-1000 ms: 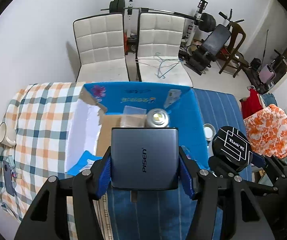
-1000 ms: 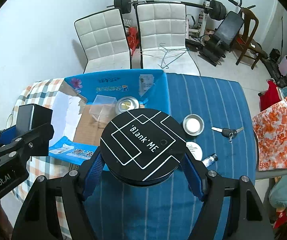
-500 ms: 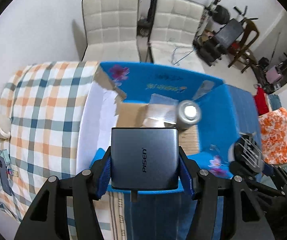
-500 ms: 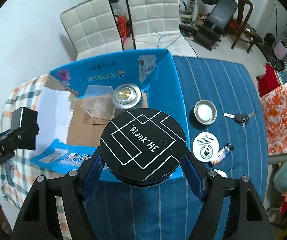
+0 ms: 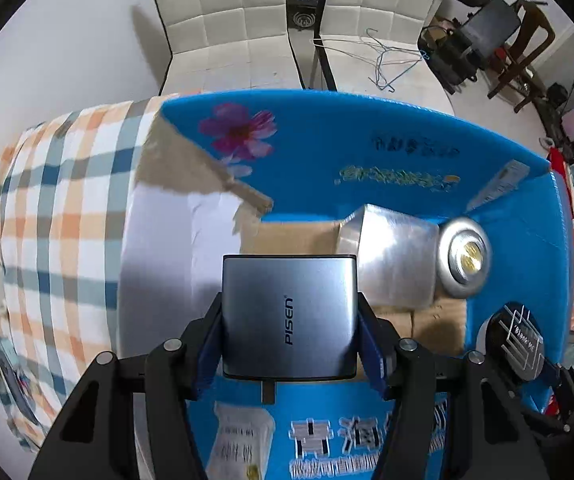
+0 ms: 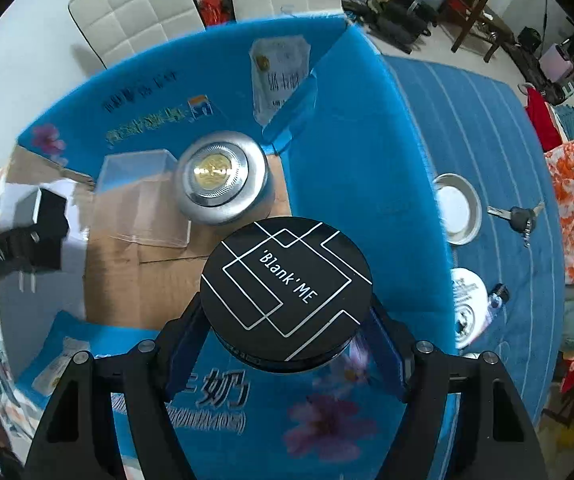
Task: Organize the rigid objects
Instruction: 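Carry the charger with the left gripper while the right gripper carries the puck to the blue box, then lower the charger and puck into the blue box and open both grippers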
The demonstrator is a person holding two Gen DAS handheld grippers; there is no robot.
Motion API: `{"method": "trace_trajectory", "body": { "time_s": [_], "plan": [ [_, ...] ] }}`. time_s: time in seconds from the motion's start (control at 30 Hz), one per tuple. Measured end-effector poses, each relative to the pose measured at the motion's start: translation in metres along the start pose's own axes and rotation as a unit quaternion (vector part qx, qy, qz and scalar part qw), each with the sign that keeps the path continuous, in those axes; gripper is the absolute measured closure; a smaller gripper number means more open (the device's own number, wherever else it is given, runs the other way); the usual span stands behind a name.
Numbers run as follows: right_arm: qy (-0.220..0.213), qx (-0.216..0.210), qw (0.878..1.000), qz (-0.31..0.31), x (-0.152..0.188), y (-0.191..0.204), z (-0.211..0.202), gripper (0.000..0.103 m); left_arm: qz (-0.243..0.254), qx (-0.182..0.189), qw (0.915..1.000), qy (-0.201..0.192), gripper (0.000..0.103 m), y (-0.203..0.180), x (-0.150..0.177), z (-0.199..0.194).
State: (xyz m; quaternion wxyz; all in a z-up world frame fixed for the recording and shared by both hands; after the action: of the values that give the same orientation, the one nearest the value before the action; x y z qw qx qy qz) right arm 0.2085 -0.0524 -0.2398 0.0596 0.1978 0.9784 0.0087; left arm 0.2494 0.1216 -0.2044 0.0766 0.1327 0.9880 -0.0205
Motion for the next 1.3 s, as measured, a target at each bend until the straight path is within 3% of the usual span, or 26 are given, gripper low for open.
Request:
{"method": "trace_trajectory", "body": {
  "time_s": [0.23,0.53,0.73,0.83,0.93,1.1,1.17,1.3],
  "plan": [
    [0.001,0.029,0.999,-0.033,-0.005,0.015,0.019,0.026,0.006,-0.004,0.9998,0.019,0.047,0.002,-0.018,0.022],
    [0.02,0.035,0.999,-0.037,-0.01,0.027,0.039,0.026,0.006,-0.006,0.9984,0.055,0.047,0.005,-0.025,0.049],
    [0.028,0.023,0.999,-0.03,-0.021,0.029,0.043,0.025,-0.008,0.011,0.9981,0.06,0.045,0.009,-0.022,0.049],
    [0.038,0.019,0.999,-0.028,-0.023,0.029,0.046,0.025,0.001,-0.002,0.9985,0.055,0.036,0.009,-0.024,0.042],
    [0.048,0.011,0.998,-0.026,-0.024,0.028,0.048,0.024,0.0,0.008,0.9987,0.05,0.027,0.009,-0.023,0.036],
    [0.055,0.005,0.998,-0.025,-0.022,0.029,0.049,0.013,0.005,0.005,0.9993,0.038,0.016,0.012,-0.016,0.024],
    [0.055,0.006,0.998,-0.026,-0.015,0.029,0.05,0.01,0.003,0.006,0.9995,0.031,0.002,0.011,-0.014,0.021],
    [0.054,0.006,0.998,-0.018,-0.009,0.027,0.048,0.008,0.005,0.006,0.9996,0.028,0.0,0.013,-0.006,0.016]
  ]
}}
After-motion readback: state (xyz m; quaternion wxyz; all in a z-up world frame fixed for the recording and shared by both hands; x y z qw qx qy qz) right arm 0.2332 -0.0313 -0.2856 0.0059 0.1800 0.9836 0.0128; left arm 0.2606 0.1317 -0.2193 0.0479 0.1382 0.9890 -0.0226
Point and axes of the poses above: each gripper's, at about its wrist camera, not at the fingertips, and z roughly the way its jaws point, y to its left, x to its underside, the point moved 1 cm from there along z, roughly the way its jaws point, and after that the axes turned 9 degrees about z, right-handed, at the moved point
